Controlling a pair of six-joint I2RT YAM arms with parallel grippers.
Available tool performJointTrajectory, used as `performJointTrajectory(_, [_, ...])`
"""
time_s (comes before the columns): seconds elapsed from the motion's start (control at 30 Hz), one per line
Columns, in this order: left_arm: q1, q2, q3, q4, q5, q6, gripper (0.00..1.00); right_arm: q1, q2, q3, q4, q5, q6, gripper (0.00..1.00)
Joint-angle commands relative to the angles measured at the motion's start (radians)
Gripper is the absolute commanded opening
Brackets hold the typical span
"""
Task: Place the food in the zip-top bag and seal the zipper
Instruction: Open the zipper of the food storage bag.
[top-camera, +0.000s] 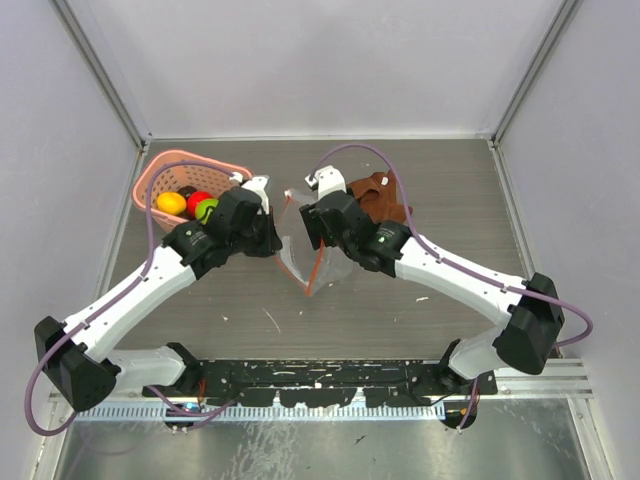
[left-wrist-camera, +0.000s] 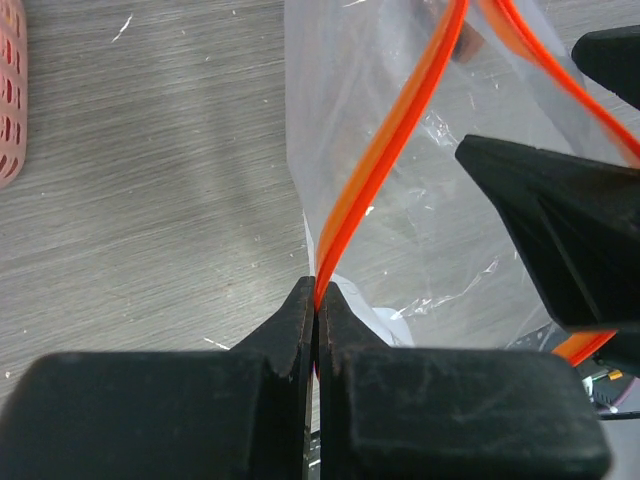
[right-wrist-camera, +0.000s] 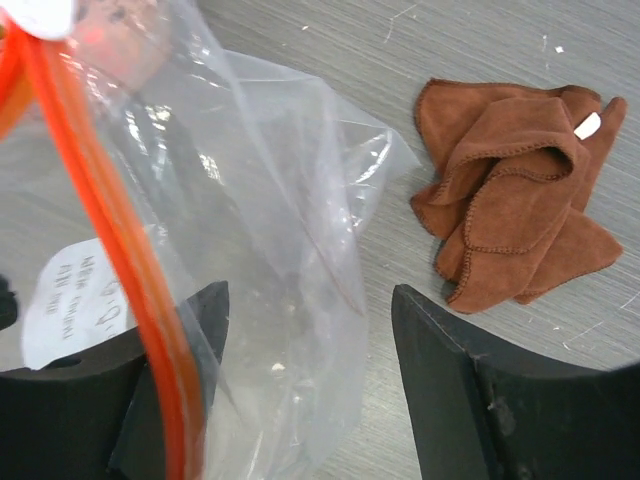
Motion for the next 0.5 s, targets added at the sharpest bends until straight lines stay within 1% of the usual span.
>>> performJointTrajectory(0.0, [0.001,-0.005,0.051,0.063,0.030,-0.030,0.00,0.018,-0.053,0.084,-0.051,-0.069,0.032,0.73])
performJointTrajectory(0.1, [0.001,-0.006,0.048,0.074,0.029,-0.044,0.00,0.035,-0.056,0.103,-0.079,-0.071,0.040,0.75])
performJointTrajectory(0.3, [0.001,0.005,0.067,0.055,0.013,-0.052,0.00,0.051,-0.057,0.145,-0.171,-0.038,0.080,0.75])
performJointTrajectory(0.47, [0.001,-0.002,0.069,0.052,-0.011,-0.064,0.00,0.062,-0.067,0.167,-0.262,-0.003,0.119,0.72])
